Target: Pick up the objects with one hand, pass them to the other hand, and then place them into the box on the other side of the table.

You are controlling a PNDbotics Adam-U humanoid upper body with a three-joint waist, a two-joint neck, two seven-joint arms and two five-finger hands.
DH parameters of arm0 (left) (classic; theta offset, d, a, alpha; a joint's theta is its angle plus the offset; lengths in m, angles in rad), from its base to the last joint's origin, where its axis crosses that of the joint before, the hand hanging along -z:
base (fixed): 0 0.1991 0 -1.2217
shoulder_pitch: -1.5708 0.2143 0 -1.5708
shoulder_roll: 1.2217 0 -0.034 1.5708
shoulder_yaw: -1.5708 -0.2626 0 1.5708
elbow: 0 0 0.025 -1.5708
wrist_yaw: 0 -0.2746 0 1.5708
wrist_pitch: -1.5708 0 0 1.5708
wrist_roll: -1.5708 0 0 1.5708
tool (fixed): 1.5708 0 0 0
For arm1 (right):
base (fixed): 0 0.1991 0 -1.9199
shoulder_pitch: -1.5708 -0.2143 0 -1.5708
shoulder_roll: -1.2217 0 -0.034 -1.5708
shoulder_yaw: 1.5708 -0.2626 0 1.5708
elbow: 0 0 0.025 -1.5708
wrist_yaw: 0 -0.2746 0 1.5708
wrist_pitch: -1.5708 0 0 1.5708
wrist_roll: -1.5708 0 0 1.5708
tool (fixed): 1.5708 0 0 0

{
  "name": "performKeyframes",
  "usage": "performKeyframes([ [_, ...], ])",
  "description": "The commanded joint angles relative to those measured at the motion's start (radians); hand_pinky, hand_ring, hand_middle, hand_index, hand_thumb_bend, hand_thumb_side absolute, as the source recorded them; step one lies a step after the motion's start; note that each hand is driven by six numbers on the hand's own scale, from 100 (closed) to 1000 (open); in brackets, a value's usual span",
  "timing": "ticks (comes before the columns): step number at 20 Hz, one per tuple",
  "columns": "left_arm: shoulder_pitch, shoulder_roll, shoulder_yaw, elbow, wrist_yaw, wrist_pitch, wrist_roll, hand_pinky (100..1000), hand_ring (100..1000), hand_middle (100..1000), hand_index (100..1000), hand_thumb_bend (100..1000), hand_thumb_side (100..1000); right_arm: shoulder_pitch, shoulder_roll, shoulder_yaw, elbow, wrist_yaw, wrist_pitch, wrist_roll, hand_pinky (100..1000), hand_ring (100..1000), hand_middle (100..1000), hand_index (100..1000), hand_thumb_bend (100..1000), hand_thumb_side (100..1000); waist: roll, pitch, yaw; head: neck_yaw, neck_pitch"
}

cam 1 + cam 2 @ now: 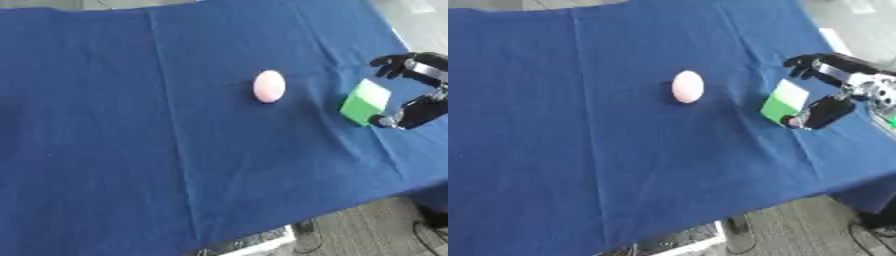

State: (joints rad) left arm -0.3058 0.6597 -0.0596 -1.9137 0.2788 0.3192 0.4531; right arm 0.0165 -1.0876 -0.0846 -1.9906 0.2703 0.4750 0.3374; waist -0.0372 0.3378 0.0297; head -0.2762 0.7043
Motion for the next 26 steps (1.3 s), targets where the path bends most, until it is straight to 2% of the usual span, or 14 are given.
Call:
performKeyframes([
  [1, -0.008, 0.012, 0.013, -0.017, 0.002, -0.004, 0.004, 786, 706, 715, 875, 137, 950, -0.004, -0.014, -0.021, -0.009, 0.030, 0.038, -0.024, 910, 874, 824, 952, 453, 125, 0.004, -0.008, 0.004, -0.001, -0.031],
  [6, 0.004, -0.002, 0.022, -0.034, -0.006, -0.007, 0.012, 785, 705, 712, 871, 131, 954, 0.002, -0.010, -0.038, -0.009, 0.020, 0.061, -0.081, 905, 867, 819, 950, 452, 121, 0.012, 0.008, 0.010, 0.037, -0.082],
  [11, 0.011, -0.010, 0.026, -0.038, -0.013, -0.005, 0.019, 785, 703, 709, 869, 127, 953, 0.007, -0.016, -0.044, -0.009, -0.008, 0.068, -0.115, 908, 874, 825, 949, 451, 129, 0.016, 0.018, 0.012, 0.055, -0.109],
  [15, 0.011, -0.014, 0.026, -0.041, -0.015, -0.004, 0.022, 786, 701, 707, 866, 124, 951, 0.018, -0.007, -0.047, -0.009, 0.010, 0.095, -0.119, 909, 876, 827, 947, 450, 139, 0.019, 0.028, 0.019, 0.057, -0.116],
  [26, 0.009, -0.021, 0.029, -0.045, -0.012, 0.002, 0.037, 792, 698, 703, 858, 117, 947, 0.030, 0.021, -0.052, -0.009, 0.035, 0.141, -0.127, 907, 872, 824, 941, 449, 148, 0.028, 0.054, 0.030, 0.034, -0.108],
])
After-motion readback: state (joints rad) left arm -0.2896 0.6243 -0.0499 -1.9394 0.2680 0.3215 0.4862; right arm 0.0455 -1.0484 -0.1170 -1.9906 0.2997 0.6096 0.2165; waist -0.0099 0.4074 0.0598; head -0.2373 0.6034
